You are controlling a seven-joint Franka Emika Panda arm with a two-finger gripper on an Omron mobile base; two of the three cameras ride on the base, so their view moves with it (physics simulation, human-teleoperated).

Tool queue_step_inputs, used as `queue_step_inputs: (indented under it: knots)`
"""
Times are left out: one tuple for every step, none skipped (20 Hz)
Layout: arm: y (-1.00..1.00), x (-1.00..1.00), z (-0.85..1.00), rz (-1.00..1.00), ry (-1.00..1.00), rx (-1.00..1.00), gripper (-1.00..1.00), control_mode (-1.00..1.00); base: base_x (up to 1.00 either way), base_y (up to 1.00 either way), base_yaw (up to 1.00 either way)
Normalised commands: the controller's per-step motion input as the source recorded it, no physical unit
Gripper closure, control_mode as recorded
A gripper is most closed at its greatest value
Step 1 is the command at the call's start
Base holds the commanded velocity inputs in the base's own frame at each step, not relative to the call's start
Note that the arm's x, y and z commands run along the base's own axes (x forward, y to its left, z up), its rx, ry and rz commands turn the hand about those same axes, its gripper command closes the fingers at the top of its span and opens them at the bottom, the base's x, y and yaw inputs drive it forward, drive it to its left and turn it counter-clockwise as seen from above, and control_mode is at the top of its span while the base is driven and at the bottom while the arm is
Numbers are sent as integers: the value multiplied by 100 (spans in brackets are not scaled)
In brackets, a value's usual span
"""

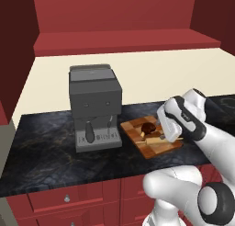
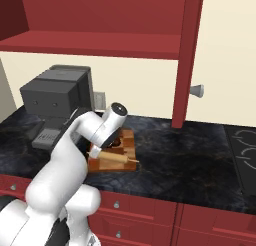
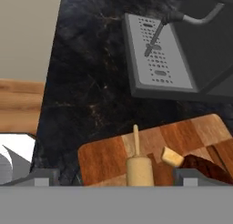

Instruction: Open the cabinet, retrieve the rolling pin, and place it next to the meat on the cutting board to prepare for tenderizing.

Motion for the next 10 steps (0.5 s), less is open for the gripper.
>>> queue_step_inputs:
  knots:
    - [24,-54,42,-3,0,0,-100,-100,0,0,0]
    - [22,-64,41,-3,-1,0,-100,-100,0,0,0]
    - [22,-66,40,-3,-1,0,-100,-100,0,0,0]
    - [24,-64,40,-4,0,0,-100,-100,0,0,0]
    - [25,-64,37,-5,0,0,-100,-100,0,0,0]
    - [24,-70,36,-6,0,0,-100,-100,0,0,0]
    - [21,-73,35,-6,0,0,-100,-100,0,0,0]
    - [24,-74,33,-7,0,0,-100,-100,0,0,0]
    - [27,-72,32,-7,0,0,-100,-100,0,0,0]
    - [27,-68,28,-8,0,0,-100,-100,0,0,0]
